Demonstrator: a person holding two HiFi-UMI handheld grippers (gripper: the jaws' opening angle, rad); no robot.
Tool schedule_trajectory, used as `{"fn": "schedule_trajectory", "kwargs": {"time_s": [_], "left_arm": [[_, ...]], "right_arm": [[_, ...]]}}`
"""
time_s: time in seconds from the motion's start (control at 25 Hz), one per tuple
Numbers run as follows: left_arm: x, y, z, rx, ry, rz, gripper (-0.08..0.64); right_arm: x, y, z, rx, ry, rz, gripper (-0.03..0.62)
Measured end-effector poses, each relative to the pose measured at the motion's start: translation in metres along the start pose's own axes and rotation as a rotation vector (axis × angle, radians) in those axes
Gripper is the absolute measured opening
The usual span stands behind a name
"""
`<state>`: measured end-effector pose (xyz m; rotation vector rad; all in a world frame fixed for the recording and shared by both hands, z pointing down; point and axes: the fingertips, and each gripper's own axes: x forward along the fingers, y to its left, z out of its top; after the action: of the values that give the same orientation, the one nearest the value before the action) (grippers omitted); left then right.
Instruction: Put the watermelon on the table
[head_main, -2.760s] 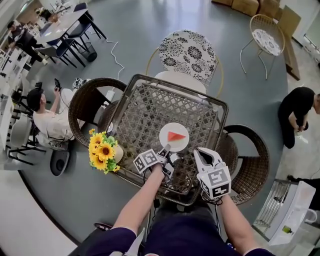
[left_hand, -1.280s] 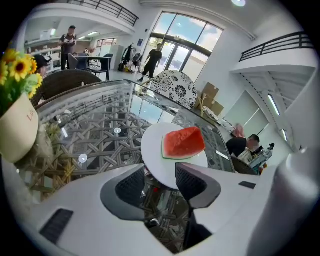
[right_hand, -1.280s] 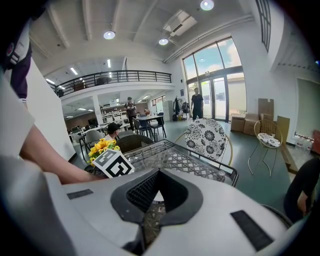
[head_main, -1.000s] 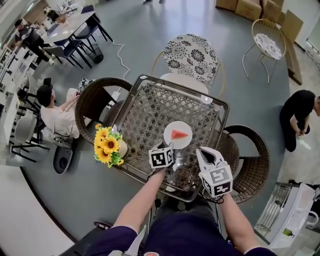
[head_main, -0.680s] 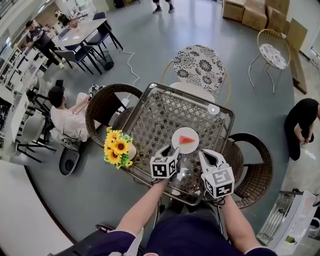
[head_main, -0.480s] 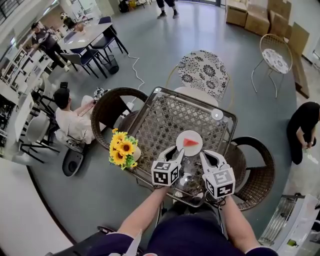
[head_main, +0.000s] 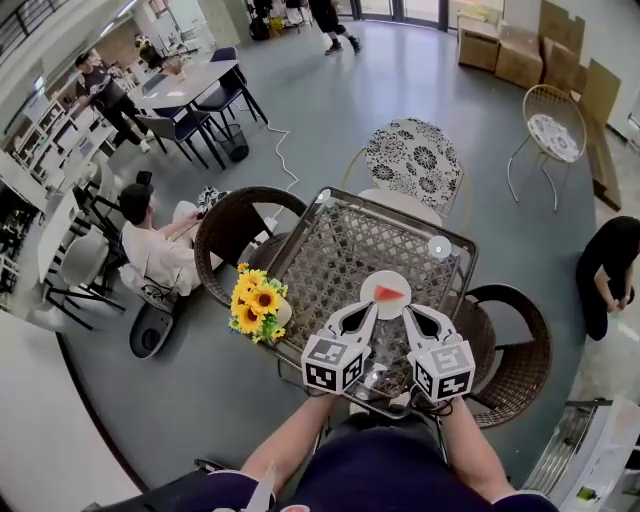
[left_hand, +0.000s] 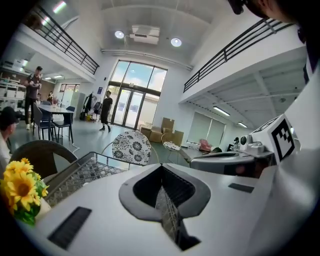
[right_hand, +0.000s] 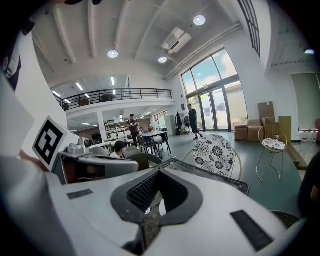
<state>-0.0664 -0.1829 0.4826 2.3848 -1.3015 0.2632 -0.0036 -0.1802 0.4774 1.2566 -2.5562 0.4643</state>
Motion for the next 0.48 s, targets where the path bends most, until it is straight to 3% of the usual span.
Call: {"fn": "schedule_trajectory", "kwargs": {"time_s": [0.48], "left_arm": [[-0.021,-0.022,0.014,-0.008,-0.045,-0.049,0.005]], "right_arm": [[-0.006,0.017,0.024,-0.037,-0.08,0.062,0.002]]}}
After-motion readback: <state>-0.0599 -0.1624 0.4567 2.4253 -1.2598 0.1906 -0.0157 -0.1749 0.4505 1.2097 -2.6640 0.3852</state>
